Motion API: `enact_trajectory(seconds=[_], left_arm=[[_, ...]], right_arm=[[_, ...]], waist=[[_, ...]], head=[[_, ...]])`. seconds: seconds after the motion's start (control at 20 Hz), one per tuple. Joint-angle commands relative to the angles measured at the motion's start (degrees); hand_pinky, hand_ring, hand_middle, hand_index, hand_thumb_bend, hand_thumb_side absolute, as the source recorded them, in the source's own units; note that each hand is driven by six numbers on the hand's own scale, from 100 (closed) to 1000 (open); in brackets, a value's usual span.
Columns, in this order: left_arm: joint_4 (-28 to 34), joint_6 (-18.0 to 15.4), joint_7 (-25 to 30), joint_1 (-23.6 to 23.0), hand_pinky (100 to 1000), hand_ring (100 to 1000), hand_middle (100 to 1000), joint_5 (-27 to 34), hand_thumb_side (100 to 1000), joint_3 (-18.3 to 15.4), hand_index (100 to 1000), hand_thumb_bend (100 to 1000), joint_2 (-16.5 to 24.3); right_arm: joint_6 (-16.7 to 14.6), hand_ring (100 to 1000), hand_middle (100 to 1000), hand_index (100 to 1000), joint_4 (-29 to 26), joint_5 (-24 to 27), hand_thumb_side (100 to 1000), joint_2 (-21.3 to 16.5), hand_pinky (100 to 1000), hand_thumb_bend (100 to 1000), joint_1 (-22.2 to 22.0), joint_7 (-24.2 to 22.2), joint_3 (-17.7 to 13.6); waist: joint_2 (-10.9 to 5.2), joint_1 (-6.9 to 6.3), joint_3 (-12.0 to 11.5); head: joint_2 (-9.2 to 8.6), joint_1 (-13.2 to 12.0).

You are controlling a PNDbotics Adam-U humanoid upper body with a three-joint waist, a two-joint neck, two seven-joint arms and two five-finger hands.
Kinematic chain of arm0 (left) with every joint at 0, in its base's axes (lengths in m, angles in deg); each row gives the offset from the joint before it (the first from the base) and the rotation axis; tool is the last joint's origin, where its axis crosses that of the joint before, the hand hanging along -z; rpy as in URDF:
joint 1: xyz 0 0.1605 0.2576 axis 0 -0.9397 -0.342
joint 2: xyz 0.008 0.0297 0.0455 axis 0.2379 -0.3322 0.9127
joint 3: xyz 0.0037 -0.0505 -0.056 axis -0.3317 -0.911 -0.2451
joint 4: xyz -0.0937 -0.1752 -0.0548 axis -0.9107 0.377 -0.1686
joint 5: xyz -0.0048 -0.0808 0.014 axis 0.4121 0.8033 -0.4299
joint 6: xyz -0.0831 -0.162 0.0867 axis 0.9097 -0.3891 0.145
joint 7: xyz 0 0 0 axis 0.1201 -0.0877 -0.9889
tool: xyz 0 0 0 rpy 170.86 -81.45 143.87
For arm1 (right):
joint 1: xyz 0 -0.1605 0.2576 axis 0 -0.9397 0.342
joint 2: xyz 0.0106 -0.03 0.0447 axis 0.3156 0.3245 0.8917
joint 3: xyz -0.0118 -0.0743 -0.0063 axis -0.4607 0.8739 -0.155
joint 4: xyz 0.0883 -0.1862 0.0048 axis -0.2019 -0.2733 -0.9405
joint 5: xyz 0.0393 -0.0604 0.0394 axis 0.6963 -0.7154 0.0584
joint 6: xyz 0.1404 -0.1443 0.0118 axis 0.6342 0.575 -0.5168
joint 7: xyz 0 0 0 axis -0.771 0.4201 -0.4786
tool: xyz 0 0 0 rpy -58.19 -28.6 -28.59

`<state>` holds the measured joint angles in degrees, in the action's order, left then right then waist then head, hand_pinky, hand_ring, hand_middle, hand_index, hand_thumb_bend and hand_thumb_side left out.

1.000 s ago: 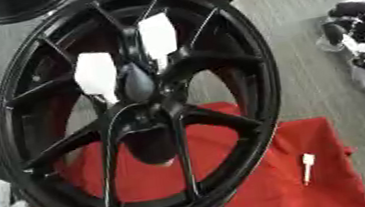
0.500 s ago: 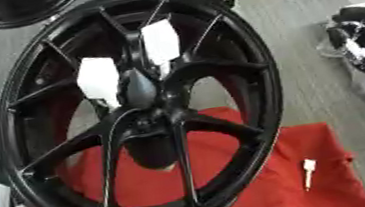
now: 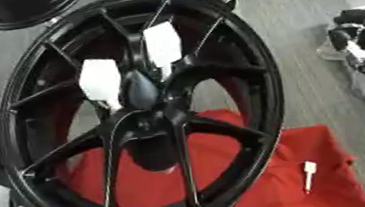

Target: Pull the pin out of the wheel hub.

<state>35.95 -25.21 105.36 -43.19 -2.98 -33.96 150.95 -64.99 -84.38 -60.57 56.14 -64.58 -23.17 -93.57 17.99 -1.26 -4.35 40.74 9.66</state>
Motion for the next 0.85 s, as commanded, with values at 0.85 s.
enact_trajectory(seconds=[0.85], left_arm=[[16.55,7.71,-44.01,-6.54,805,766,734,26.24,829,-5.28,833,152,-31.71]], right_arm=[[-0.27,731,723,753,-1.47,1.03,225,-0.27,911,379,1.22,0.67,-0.58]], waist=[[-0.66,1.40,0.21]], head=[[-0.14,-2.11]])
